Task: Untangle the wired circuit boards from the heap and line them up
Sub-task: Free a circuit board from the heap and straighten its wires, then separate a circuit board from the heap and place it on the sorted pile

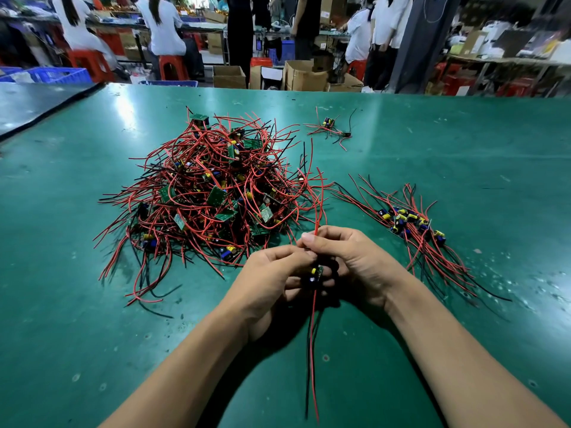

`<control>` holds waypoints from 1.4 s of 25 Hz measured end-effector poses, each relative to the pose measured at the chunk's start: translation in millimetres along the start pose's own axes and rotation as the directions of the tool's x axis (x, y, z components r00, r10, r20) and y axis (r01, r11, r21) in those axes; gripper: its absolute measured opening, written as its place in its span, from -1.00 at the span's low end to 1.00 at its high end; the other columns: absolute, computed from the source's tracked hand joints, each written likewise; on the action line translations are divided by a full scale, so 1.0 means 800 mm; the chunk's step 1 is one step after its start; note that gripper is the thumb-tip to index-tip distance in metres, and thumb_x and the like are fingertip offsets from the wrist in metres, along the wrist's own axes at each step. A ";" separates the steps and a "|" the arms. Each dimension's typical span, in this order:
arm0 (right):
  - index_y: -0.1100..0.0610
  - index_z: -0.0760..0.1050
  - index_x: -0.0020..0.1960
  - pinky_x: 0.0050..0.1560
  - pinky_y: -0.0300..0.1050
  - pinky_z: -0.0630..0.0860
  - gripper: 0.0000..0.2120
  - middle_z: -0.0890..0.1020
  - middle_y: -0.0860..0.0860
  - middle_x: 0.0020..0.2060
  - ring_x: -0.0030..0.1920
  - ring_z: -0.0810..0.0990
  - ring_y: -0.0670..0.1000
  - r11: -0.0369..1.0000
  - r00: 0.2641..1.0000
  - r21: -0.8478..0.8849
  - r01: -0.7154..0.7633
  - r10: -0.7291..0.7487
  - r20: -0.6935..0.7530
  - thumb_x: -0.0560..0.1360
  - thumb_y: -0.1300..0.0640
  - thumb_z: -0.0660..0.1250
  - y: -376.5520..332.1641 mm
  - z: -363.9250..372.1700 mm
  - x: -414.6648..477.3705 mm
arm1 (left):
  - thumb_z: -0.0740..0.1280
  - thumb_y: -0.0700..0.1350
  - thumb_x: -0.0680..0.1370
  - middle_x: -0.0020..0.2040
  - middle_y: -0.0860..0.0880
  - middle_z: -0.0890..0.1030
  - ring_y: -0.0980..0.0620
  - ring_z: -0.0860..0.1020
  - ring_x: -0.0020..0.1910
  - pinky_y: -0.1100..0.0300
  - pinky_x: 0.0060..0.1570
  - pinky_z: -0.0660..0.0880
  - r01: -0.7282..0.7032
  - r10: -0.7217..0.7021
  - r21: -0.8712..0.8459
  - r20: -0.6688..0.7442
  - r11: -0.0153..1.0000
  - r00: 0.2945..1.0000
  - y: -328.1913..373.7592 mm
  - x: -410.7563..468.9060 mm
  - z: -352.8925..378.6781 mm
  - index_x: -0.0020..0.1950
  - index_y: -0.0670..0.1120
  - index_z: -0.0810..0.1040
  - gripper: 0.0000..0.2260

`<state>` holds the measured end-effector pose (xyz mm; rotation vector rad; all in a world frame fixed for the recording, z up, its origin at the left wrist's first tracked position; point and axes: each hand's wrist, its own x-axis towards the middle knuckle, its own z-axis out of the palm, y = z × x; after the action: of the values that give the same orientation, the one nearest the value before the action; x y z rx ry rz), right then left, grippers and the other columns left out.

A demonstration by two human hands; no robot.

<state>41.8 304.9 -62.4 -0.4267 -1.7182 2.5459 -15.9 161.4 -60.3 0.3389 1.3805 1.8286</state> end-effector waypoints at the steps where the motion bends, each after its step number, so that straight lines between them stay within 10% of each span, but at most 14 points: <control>1: 0.13 0.62 -0.15 -0.49 -0.25 0.42 -0.90 0.59 0.05 -0.34 -0.49 0.49 -0.06 1.000 1.000 0.015 -0.003 0.003 0.007 0.41 0.13 0.51 0.000 -0.001 0.000 | 0.34 -0.30 0.53 -0.23 -0.27 0.67 -0.14 0.67 -0.31 0.07 -0.26 0.66 -0.013 0.013 -0.005 -0.022 1.000 1.000 -0.001 0.000 0.001 -0.18 -0.21 0.62 -0.88; 6: 0.25 0.64 -0.01 -0.40 -0.18 0.34 -0.63 0.56 0.15 -0.33 -0.43 0.46 0.00 0.988 0.998 -0.151 0.022 -0.030 -0.055 0.39 -0.04 0.53 0.006 0.001 0.002 | 0.35 -0.31 0.51 -0.34 -0.14 0.64 -0.04 0.62 -0.34 0.08 -0.23 0.55 -0.155 0.172 0.134 -0.123 0.979 0.977 -0.007 0.002 0.001 -0.32 -0.13 0.66 -0.77; 13: 0.10 0.68 -0.16 -0.50 -0.33 0.10 -0.76 0.31 -0.05 -0.52 -0.57 0.19 -0.07 0.963 0.929 -0.238 0.126 -0.199 -0.312 0.55 -0.03 0.40 0.001 -0.010 0.013 | 0.37 -0.29 0.49 -0.32 -0.18 0.63 -0.09 0.61 -0.33 0.17 -0.30 0.48 -0.146 0.164 0.201 -0.080 0.969 0.983 -0.005 0.001 -0.001 -0.32 -0.11 0.64 -0.80; 19: 0.24 0.61 -0.15 -0.58 -0.32 0.16 -0.79 0.35 -0.03 -0.45 -0.61 0.22 -0.15 0.963 0.831 -0.051 0.266 -0.256 -0.494 0.59 0.14 0.35 -0.008 -0.009 0.021 | 0.38 -0.28 0.48 -0.34 -0.16 0.64 -0.08 0.62 -0.33 0.25 -0.38 0.47 -0.152 0.171 0.240 -0.061 0.959 0.983 -0.006 0.002 -0.002 -0.31 -0.13 0.64 -0.82; 25: 0.26 0.58 -0.13 -0.57 -0.34 0.21 -0.74 0.42 -0.03 -0.43 -0.58 0.24 -0.16 0.894 0.943 0.422 0.154 -0.006 -0.333 0.62 0.11 0.26 -0.021 -0.016 0.015 | 0.38 -0.26 0.47 -0.34 -0.15 0.65 -0.03 0.60 -0.36 0.28 -0.39 0.48 -0.146 0.169 0.251 -0.073 0.957 0.983 -0.006 0.003 -0.006 -0.32 -0.13 0.65 -0.83; 35: 0.27 0.59 -0.08 -0.52 -0.36 0.31 -0.72 0.43 -0.03 -0.40 -0.55 0.33 -0.17 0.836 0.946 0.508 0.207 -0.038 -0.323 0.66 0.13 0.21 -0.014 -0.016 0.021 | 0.36 -0.30 0.46 -0.34 -0.21 0.62 -0.15 0.61 -0.31 0.08 -0.21 0.44 -0.122 0.126 0.265 0.003 0.956 0.992 -0.003 -0.003 -0.006 -0.28 -0.17 0.63 -0.86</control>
<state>27.3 324.4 -59.9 -0.5977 -0.8435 2.5476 -16.4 156.7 -63.5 0.5638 1.6506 1.7484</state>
